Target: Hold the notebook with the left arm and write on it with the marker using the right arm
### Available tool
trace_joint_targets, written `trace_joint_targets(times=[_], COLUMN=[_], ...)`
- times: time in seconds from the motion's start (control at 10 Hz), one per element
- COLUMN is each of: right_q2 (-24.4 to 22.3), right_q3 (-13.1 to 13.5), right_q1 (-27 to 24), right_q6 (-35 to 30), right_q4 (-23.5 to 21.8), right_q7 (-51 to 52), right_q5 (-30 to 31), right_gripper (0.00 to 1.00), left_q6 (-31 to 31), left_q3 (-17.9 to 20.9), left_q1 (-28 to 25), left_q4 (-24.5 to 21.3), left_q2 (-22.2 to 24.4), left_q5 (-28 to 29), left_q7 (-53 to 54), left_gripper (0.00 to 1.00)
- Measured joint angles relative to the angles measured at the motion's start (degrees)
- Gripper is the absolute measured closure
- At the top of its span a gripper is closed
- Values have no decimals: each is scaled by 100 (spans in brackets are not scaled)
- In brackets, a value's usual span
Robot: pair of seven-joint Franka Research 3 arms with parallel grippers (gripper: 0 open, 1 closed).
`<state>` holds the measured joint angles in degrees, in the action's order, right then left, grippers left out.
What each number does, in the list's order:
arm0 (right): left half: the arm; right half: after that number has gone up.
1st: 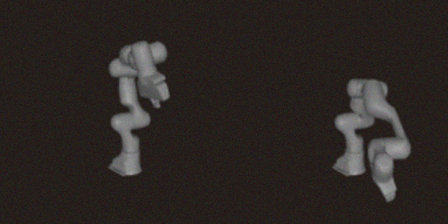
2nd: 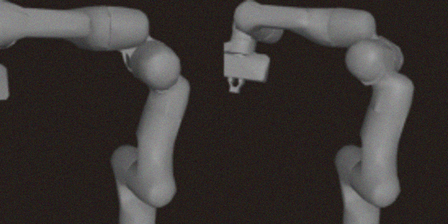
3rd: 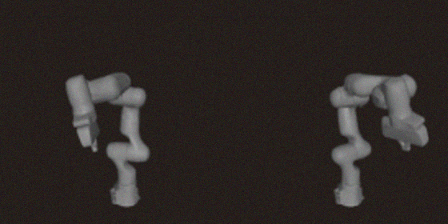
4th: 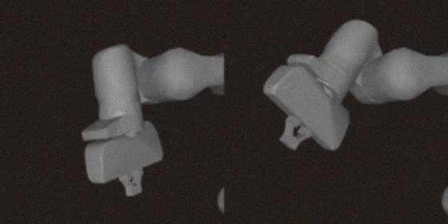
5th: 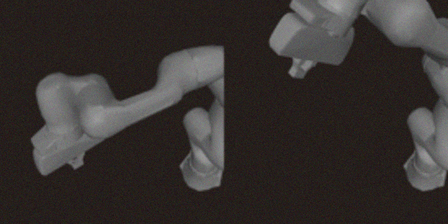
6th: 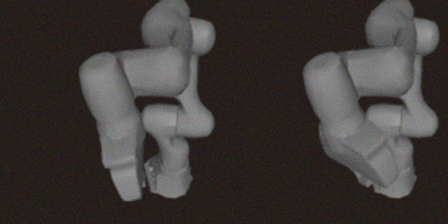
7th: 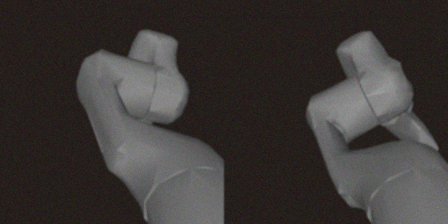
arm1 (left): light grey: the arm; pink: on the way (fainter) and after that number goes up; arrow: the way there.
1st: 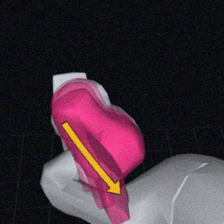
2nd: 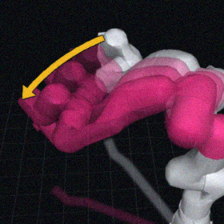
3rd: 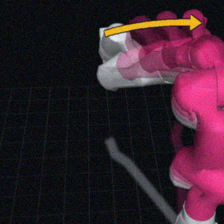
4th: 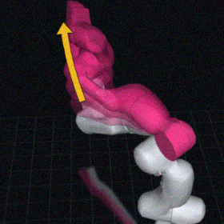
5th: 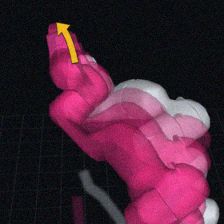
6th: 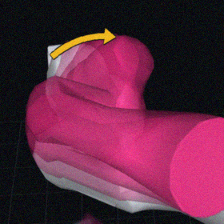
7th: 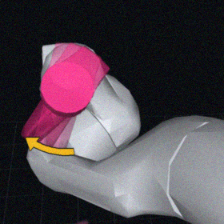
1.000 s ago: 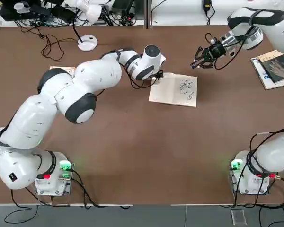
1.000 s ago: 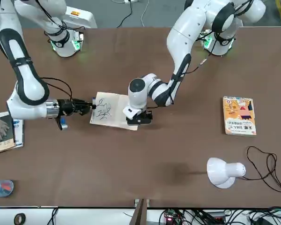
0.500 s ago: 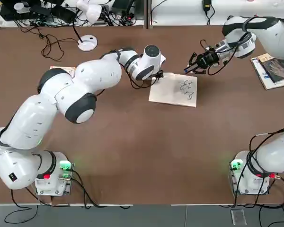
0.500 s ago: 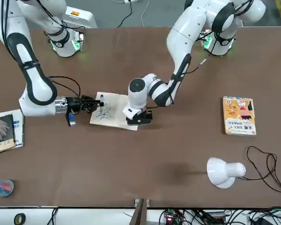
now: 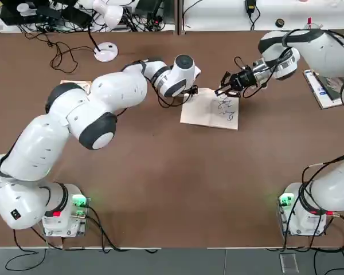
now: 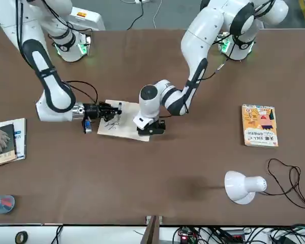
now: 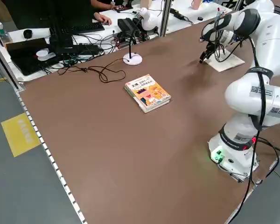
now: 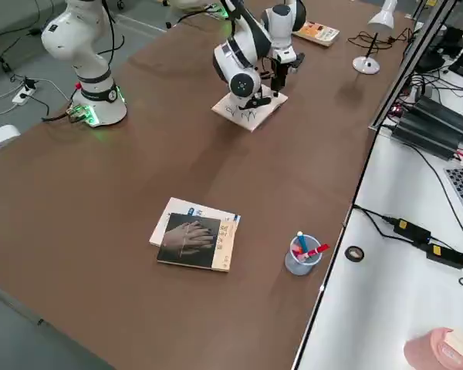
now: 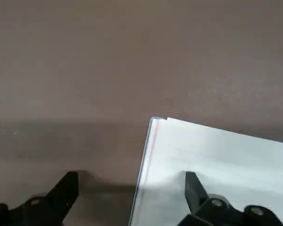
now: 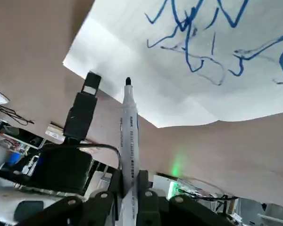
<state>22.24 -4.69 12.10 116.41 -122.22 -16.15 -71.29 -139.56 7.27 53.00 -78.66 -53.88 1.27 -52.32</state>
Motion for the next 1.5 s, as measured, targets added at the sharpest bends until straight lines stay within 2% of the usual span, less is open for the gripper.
trace_joint_targets(times=[1.5], right_q2=[235], right_q3=[3], right_q1=[16], right_q6=[465], right_q4=[-134], right_q7=[400], right_q5=[-46], right_gripper=[83], left_q6=[0], left_q3=[0], left_q1=[0], left_q4=[0], left_q2=[0], left_q5=[0], left_q7=[22], left_gripper=[0])
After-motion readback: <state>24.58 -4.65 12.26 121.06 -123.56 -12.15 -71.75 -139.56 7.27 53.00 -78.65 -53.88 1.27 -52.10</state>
